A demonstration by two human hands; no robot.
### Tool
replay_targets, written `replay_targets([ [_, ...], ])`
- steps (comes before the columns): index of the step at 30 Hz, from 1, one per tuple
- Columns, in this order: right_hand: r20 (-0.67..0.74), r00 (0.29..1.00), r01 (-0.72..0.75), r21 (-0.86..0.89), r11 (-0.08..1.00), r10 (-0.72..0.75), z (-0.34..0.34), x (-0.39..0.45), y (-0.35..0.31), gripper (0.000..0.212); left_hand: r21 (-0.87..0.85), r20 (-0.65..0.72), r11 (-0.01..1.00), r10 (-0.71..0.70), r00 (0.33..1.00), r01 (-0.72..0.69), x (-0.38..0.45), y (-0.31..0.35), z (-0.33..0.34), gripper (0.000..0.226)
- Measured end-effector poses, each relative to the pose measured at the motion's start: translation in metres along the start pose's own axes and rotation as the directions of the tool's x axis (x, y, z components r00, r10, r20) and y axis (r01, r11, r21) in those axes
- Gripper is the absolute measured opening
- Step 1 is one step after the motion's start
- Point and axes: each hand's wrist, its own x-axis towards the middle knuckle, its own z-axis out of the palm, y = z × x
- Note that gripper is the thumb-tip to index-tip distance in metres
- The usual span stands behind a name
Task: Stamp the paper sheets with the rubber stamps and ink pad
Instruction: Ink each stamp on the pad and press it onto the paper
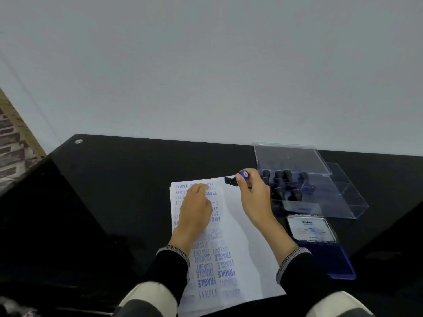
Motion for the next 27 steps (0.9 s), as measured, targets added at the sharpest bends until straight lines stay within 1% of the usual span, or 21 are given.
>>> replay_targets([
  [3, 0.049, 0.999, -0.005, -0.059, 0.998, 0.008, 0.016, 0.02, 0.004, 0.017, 0.069, 0.004, 0.997, 0.021, 1.0, -0.021, 0.012, -0.004, 0.007, 0.043],
  [8, 0.141, 0.99, 0.007, -0.192, 0.981, 0.02, 0.036, 0.042, 0.011, 0.01, 0.212, -0.048, 0.976, 0.063, 0.997, -0.051, 0.022, -0.008, 0.012, 0.044],
  [10, 0.175, 0.984, 0.021, -0.256, 0.967, 0.025, 0.04, 0.049, 0.013, 0.01, 0.252, -0.04, 0.966, 0.061, 0.997, -0.049, 0.022, -0.008, 0.014, 0.048],
  [13, 0.251, 0.968, 0.098, -0.396, 0.913, 0.005, 0.04, 0.053, 0.013, 0.015, 0.27, -0.044, 0.962, 0.056, 0.997, -0.042, 0.022, -0.01, 0.016, 0.058],
  [15, 0.281, 0.96, 0.139, -0.466, 0.874, -0.003, 0.04, 0.054, 0.012, 0.02, 0.289, -0.046, 0.956, 0.058, 0.997, -0.042, 0.022, -0.011, 0.018, 0.058],
  [19, 0.277, 0.961, 0.16, -0.527, 0.835, -0.009, 0.041, 0.052, 0.012, 0.026, 0.255, -0.038, 0.966, 0.057, 0.998, -0.045, 0.022, -0.011, 0.016, 0.048],
  [27, 0.297, 0.955, 0.196, -0.574, 0.795, -0.021, 0.048, 0.052, 0.007, 0.029, 0.206, -0.019, 0.977, 0.052, 0.998, -0.046, 0.022, -0.011, 0.013, 0.05],
])
